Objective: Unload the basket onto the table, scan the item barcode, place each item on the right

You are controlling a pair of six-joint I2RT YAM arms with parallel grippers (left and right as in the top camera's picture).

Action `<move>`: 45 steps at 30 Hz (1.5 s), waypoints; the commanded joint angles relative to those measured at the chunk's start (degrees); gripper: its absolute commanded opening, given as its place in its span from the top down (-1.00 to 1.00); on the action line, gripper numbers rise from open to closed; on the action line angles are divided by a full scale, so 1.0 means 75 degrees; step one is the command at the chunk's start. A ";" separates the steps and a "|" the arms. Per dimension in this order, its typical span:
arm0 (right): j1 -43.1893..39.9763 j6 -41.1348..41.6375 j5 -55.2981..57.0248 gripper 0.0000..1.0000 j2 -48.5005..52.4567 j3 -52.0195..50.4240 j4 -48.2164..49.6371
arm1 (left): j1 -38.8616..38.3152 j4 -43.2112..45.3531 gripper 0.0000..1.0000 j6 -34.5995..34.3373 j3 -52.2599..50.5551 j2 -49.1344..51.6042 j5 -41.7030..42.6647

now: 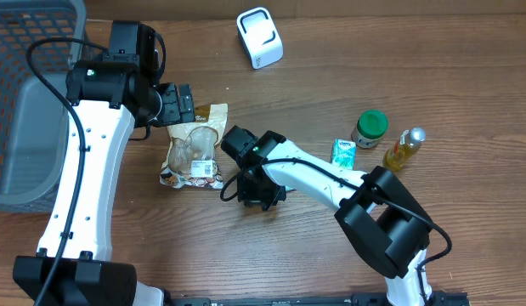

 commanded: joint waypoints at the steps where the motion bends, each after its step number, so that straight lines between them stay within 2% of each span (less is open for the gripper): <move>1: -0.0286 -0.0603 -0.0691 0.46 -0.0067 0.0717 -0.0286 | -0.0017 0.0000 -0.99 0.0067 -0.0012 0.0058 0.0038; 6: -0.0848 -0.0769 -0.0714 0.37 -0.0224 0.1553 -0.1262 | -0.0017 0.0000 -0.99 0.0067 -0.0012 0.0058 0.0038; 11: -0.1399 -0.0965 -0.0685 0.23 -0.0283 0.1620 -0.1498 | -0.0017 0.0000 -0.99 0.0067 -0.0012 0.0058 0.0038; 17: -0.1868 -0.0962 0.0105 0.09 -0.0283 0.1609 -0.1705 | -0.0017 0.0000 -0.99 0.0067 -0.0012 0.0058 0.0038; 20: -0.1953 -0.0962 0.0259 -0.30 -0.0283 0.1606 -0.1702 | -0.0017 0.0000 -0.99 0.0067 -0.0012 0.0058 0.0038; 24: -0.1979 -0.0962 0.0685 -0.48 -0.0283 0.1606 -0.1702 | -0.0017 0.0000 -0.99 0.0067 -0.0012 0.0058 0.0038; 25: -0.1979 -0.0962 0.0702 -0.61 -0.0283 0.1606 -0.1705 | -0.0017 0.0000 -0.99 0.0067 -0.0012 0.0058 0.0038; 26: -0.1979 -0.0959 0.0697 -0.88 -0.0283 0.1606 -0.1702 | -0.0017 -0.0003 -0.99 0.0067 -0.0012 0.0058 0.0038; 27: -0.1979 -0.0959 0.0697 -1.00 -0.0283 0.1606 -0.1702 | -0.0017 0.0000 -0.99 0.0067 -0.0012 0.0058 0.0038; 37: -0.1979 -0.0959 0.0694 -1.00 -0.0283 0.1606 -0.1565 | -0.0017 0.0000 -0.99 0.0067 -0.0012 0.0058 0.0038; 45: -0.1979 -0.0959 0.0694 -1.00 -0.0283 0.1606 -0.0938 | -0.0017 0.0000 -0.99 0.0067 -0.0012 0.0058 0.0038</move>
